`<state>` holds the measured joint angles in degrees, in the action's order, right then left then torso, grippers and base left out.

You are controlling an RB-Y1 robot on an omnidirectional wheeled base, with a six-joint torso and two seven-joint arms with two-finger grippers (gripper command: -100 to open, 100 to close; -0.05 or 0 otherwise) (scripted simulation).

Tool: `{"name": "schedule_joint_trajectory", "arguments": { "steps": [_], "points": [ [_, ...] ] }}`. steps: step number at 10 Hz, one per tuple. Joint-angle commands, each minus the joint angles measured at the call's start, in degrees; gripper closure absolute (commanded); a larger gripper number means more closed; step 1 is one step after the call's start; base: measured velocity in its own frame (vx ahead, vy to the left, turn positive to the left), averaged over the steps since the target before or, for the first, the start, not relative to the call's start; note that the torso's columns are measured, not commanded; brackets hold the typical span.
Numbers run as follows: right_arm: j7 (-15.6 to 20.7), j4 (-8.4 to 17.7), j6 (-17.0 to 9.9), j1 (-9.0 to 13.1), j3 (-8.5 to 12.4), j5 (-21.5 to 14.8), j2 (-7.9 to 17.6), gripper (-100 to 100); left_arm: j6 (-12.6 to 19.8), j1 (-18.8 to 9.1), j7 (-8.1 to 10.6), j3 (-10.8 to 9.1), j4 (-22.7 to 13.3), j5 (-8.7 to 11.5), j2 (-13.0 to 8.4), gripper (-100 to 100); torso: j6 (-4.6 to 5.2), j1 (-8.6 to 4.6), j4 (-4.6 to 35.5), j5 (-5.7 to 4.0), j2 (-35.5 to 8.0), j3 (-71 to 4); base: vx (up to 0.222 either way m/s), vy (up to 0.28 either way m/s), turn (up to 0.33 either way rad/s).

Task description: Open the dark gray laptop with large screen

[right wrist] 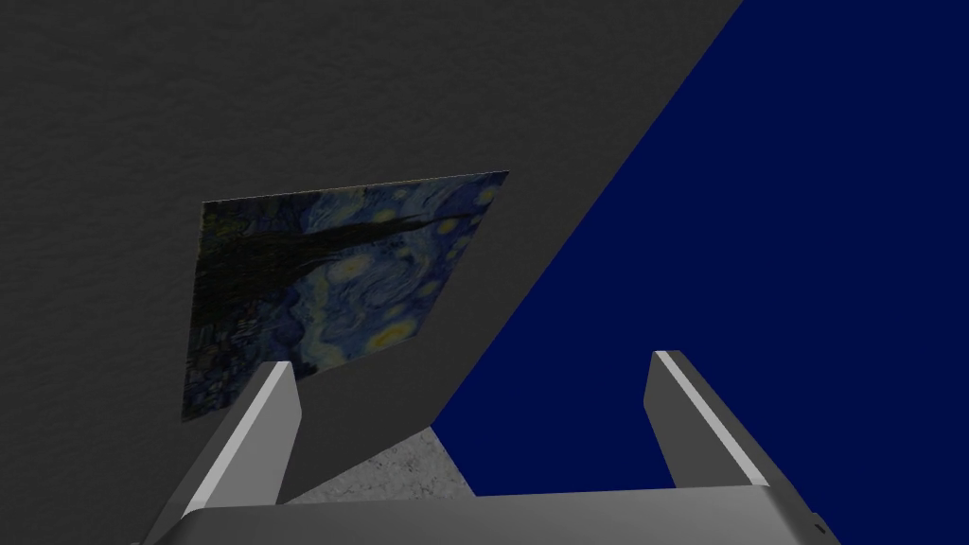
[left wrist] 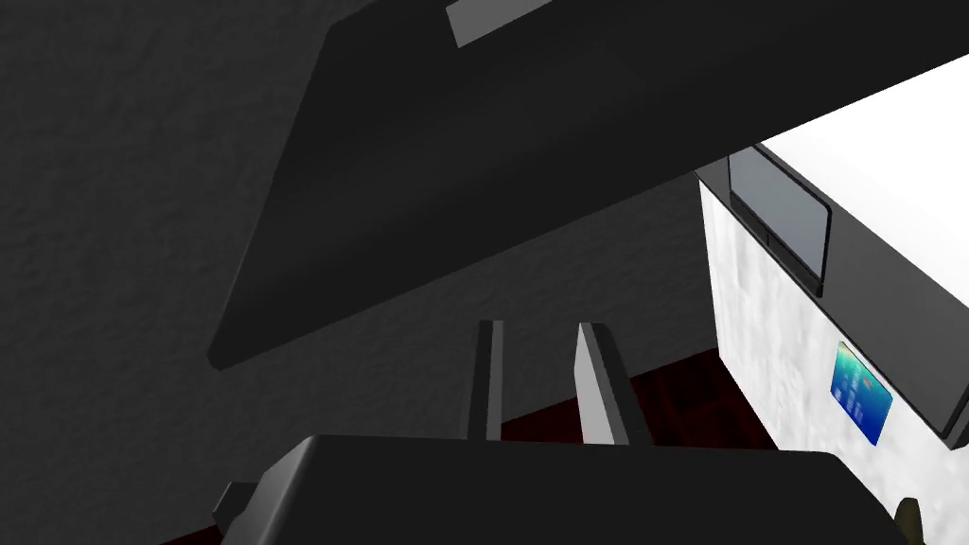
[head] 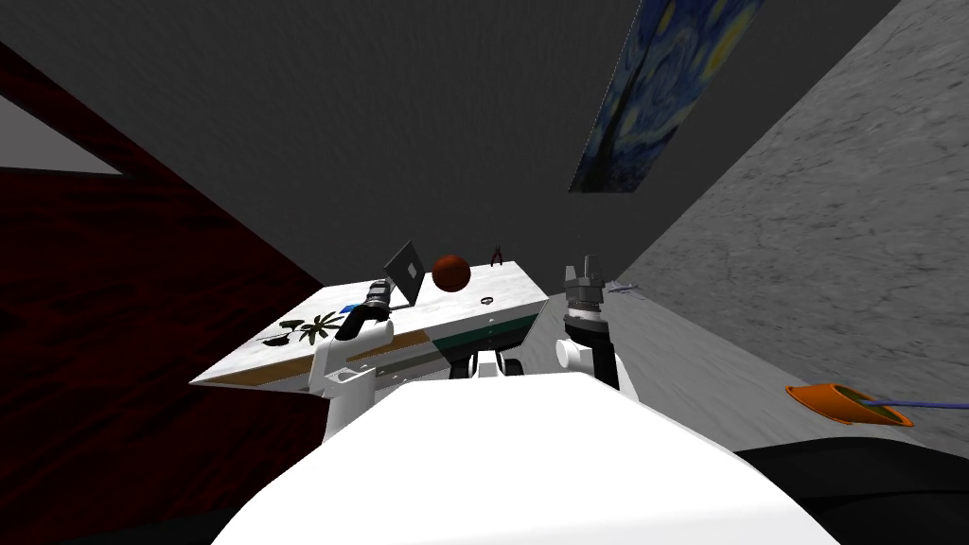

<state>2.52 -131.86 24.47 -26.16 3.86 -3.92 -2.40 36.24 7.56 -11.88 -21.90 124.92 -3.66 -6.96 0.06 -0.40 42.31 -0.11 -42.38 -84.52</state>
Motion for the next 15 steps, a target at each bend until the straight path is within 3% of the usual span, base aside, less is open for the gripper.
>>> {"name": "schedule_joint_trajectory", "arguments": {
  "steps": [1, 4, 8, 11, 14, 15],
  "points": [
    [0.0, 0.0, 0.0, 0.0, 0.0, 0.0, 0.0, 0, 1.4, -1.7, -1.82, 1.2, -0.5, 2.2, -0.8, -100, 0.2, -0.29, 0.1, -0.16, -0.1, 0.0, -0.067, -0.159, -0.208],
    [0.0, 0.0, 0.0, 0.0, 0.0, 0.0, 0.0, 0, 2.6, -3.8, -3.13, 2.21, -0.9, 3.3, -2.3, -100, -0.06, 0.3, 0.0, 0.07, 0.1, 0.0, -0.058, -0.196, -0.203],
    [0.0, 0.0, 0.0, 0.0, 0.0, 0.0, 0.0, 0, 2.2, -4.8, -2.83, -1.46, -0.1, -2.5, -3.2, -100, -0.09, 1.04, -0.1, 0.29, 0.3, -0.2, 0.049, 0.017, 0.05],
    [0.0, 0.0, 0.0, 0.0, 0.0, 0.0, 0.0, 0, 2.0, -5.1, -2.58, -4.0, 0.4, -6.1, -3.4, -100, -0.06, 0.29, 0.0, 0.07, 0.0, 0.0, 0.043, 0.106, 0.077],
    [0.0, 0.0, 0.0, 0.0, 0.0, 0.0, 0.0, 0, 2.9, -5.2, -2.65, -3.68, 0.9, -5.5, -3.4, -100, -0.04, 0.19, 0.0, 0.05, 0.0, 0.0, 0.006, 0.025, -0.01],
    [0.0, 0.0, 0.0, 0.0, 0.0, 0.0, 0.0, 0, 3.4, -5.4, -2.62, -3.8, 1.1, -5.4, -3.4, 100, -0.06, 0.27, 0.0, 0.07, 0.0, 0.0, 0.005, -0.003, 0.016]
  ]
}}
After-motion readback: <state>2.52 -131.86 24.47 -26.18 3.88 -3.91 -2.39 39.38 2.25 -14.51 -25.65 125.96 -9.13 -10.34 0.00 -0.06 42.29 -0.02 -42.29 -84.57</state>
